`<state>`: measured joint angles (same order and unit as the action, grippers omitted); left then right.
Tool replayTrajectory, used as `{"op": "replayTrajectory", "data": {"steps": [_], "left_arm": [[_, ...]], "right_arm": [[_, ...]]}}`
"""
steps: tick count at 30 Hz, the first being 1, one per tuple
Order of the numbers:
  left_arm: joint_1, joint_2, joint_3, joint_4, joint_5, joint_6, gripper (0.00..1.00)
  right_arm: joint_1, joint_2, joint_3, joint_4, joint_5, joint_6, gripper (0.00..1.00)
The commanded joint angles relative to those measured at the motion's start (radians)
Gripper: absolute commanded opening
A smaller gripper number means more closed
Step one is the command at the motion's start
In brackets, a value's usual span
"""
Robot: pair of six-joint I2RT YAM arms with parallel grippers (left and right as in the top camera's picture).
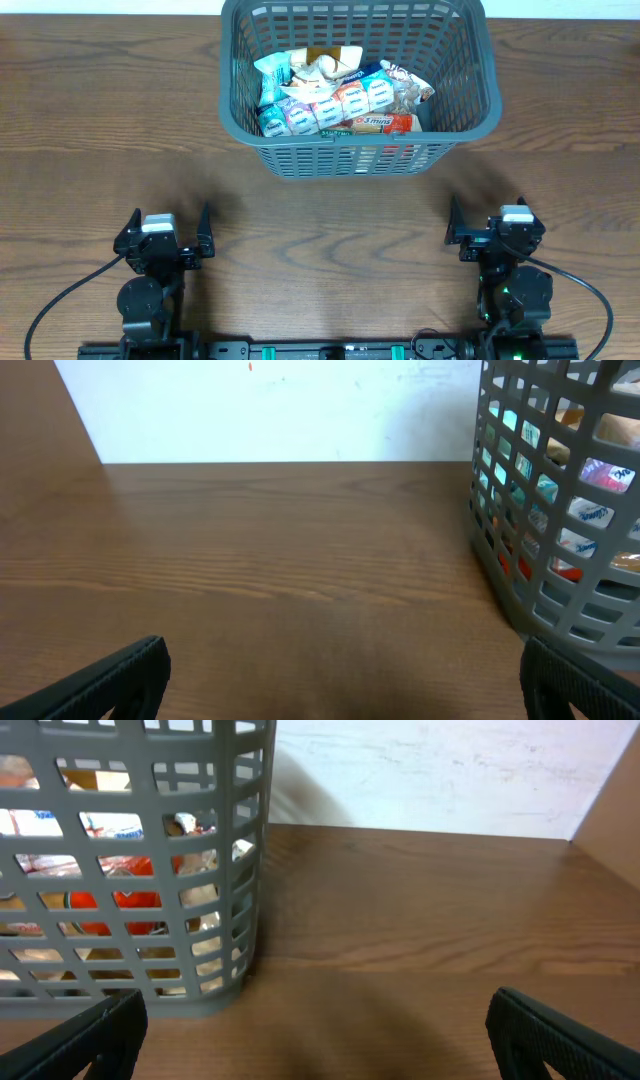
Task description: Pack container
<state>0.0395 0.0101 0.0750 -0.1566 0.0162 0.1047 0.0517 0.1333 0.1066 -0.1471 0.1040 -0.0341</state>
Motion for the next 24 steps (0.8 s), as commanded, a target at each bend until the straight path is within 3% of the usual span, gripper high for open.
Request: {"op": "replayTrajectory", "data": {"steps": [1,24], "left_arm": [[0.005,-0.007,-0.027,-0.010,0.002,-0.006,0.99],[0.005,-0.007,-0.027,-0.010,0.002,-0.006,0.99]], "right_arm": [[0.005,-0.040,-0.034,0.001,-0.008,-0.004,0.99],[0.005,-0.080,-0.063,-0.014,-0.046,-0.050,0.99]]}}
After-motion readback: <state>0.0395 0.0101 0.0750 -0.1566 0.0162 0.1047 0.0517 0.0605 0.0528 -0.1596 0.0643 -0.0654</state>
